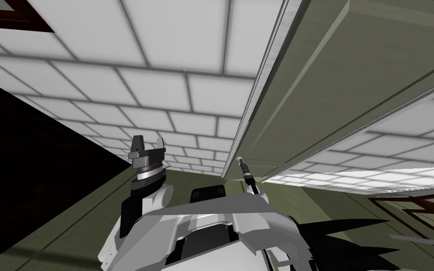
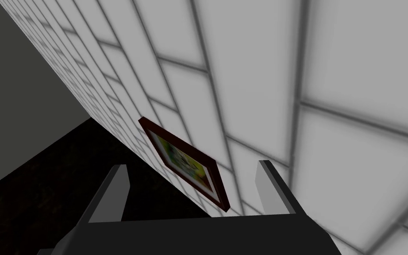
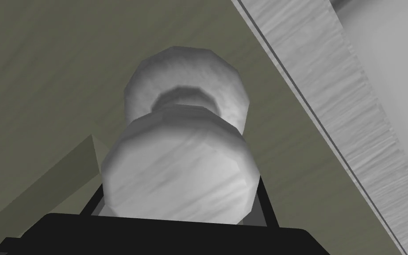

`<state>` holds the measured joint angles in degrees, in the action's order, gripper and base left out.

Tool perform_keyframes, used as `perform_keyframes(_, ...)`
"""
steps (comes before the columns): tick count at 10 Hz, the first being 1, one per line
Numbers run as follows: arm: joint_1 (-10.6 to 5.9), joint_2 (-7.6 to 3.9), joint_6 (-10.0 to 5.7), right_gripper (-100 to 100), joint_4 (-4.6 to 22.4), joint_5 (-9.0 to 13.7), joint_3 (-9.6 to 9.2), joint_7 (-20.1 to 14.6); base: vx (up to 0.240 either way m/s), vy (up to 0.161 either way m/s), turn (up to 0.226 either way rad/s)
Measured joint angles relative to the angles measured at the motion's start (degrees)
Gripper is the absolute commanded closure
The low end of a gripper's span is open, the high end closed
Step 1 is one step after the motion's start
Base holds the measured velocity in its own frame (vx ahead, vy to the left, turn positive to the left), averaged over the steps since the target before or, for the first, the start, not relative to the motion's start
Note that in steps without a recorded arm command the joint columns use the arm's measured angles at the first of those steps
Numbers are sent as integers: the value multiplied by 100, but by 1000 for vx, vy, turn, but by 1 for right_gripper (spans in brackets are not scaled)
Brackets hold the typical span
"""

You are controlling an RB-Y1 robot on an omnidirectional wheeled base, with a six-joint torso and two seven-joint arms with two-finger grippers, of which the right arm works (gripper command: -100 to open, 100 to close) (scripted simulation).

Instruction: Pull the door open

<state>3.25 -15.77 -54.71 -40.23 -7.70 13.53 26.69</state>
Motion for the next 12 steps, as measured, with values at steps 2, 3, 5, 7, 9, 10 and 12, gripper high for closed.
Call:
perform_keyframes(2,5,-1,28,100,-21,100,-27,-241,-49,-22,85)
perform_keyframes(3,10,-13,43,100,-27,192,-50,-406,-47,-29,61)
perform_keyframes(5,12,-16,72,100,-46,302,-85,-695,-38,-18,48)
perform_keyframes(7,-22,-21,70,100,2,405,-114,-939,-46,-25,86)
perform_keyframes(9,-10,-28,112,100,-33,541,-153,-1234,-43,-21,60)
perform_keyframes(10,-27,-38,101,100,8,614,-172,-1389,-34,-14,29)
perform_keyframes(12,-37,-39,100,100,32,724,-200,-1638,-51,-22,95)
